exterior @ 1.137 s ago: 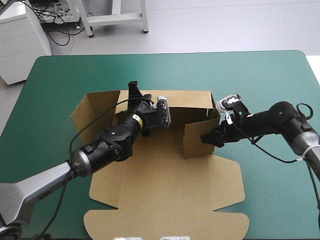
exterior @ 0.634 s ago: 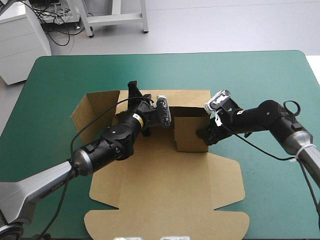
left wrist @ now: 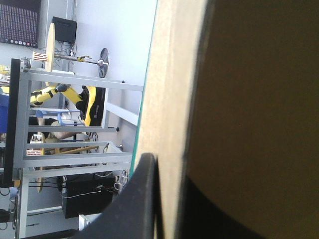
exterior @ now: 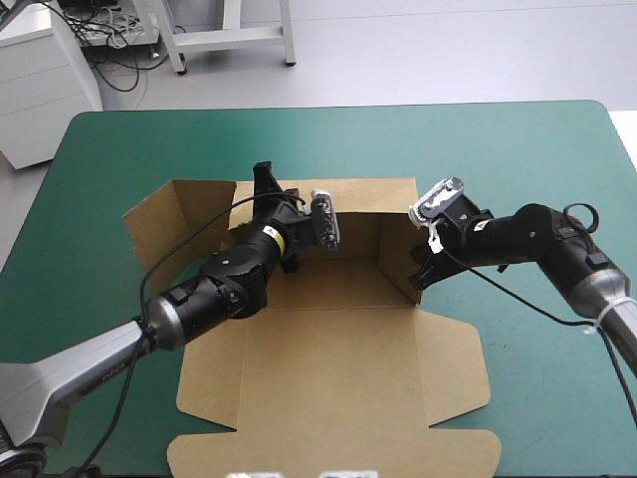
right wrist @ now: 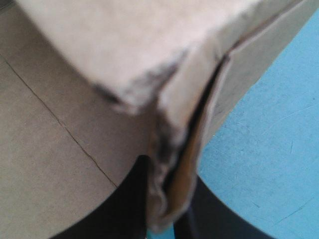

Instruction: Fold the box

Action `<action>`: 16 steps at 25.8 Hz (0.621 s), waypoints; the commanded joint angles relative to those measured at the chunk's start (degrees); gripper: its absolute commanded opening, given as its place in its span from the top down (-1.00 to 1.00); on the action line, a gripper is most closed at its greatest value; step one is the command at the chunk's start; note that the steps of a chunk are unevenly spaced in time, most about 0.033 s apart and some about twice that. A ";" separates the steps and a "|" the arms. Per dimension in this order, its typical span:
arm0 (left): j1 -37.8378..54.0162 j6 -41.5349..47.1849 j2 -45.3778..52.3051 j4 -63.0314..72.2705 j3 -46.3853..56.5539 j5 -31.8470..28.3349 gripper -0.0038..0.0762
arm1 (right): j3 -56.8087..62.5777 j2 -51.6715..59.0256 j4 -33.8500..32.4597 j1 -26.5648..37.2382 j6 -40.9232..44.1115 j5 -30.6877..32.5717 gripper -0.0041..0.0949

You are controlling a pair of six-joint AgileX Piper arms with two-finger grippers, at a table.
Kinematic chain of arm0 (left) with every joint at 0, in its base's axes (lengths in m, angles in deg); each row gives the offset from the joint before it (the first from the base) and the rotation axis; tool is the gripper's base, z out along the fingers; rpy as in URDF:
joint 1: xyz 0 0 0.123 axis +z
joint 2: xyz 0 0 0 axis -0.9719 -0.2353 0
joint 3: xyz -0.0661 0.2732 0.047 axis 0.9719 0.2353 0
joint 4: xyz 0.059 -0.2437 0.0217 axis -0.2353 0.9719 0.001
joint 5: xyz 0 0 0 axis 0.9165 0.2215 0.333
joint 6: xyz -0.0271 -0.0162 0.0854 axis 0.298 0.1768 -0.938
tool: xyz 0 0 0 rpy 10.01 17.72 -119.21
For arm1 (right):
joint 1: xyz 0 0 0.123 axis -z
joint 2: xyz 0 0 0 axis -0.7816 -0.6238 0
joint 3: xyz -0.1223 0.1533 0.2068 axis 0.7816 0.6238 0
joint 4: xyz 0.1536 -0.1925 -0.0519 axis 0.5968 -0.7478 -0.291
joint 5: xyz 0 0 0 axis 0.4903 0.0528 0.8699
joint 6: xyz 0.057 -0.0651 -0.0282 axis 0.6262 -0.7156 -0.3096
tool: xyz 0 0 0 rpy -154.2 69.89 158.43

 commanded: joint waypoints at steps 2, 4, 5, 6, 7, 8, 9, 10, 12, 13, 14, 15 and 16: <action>-0.24 2.08 0.24 8.20 0.37 4.01 0.98 | -2.17 2.90 3.65 -0.26 -0.68 -1.77 0.96; -0.60 2.08 0.38 8.20 0.37 3.73 0.93 | -2.17 2.90 3.55 -0.26 -0.05 -2.79 0.96; -1.32 2.08 0.92 8.20 0.37 3.24 0.84 | -2.17 2.90 3.55 -0.26 0.35 -3.50 0.96; -1.94 2.08 1.57 8.20 0.37 2.81 0.73 | -2.17 2.90 3.55 -0.26 0.75 -3.96 0.96; -2.69 1.98 2.13 8.09 0.37 2.68 0.61 | -2.17 2.90 3.55 -0.26 1.31 -4.48 0.96; -3.39 1.80 2.71 7.97 0.37 2.68 0.46 | -2.17 2.90 3.55 -0.26 1.81 -4.99 0.96; -4.27 1.19 3.25 7.97 0.37 2.68 0.29 | -2.17 2.90 3.55 -0.26 1.80 -5.38 0.96; -5.20 0.76 3.96 7.97 0.37 2.68 0.11 | -2.17 2.90 3.43 -0.26 1.80 -5.65 0.96; -6.89 0.76 5.17 7.84 0.37 2.93 -0.19 | -2.17 2.90 2.88 -0.26 1.96 -6.16 0.96; -7.75 0.76 5.72 7.76 0.37 3.16 -0.30 | -2.17 2.90 2.14 -0.26 2.35 -6.58 0.96; -8.61 0.76 6.44 7.76 0.37 3.47 -0.38 | -2.17 2.90 0.91 -0.26 3.41 -7.17 0.96; -9.38 0.76 6.82 7.76 0.25 3.70 -0.40 | -2.17 2.90 -0.95 -0.26 4.82 -7.89 0.96; -10.13 0.76 7.44 7.76 0.16 3.98 -0.41 | -2.17 2.90 -3.49 -0.26 7.21 -8.93 0.96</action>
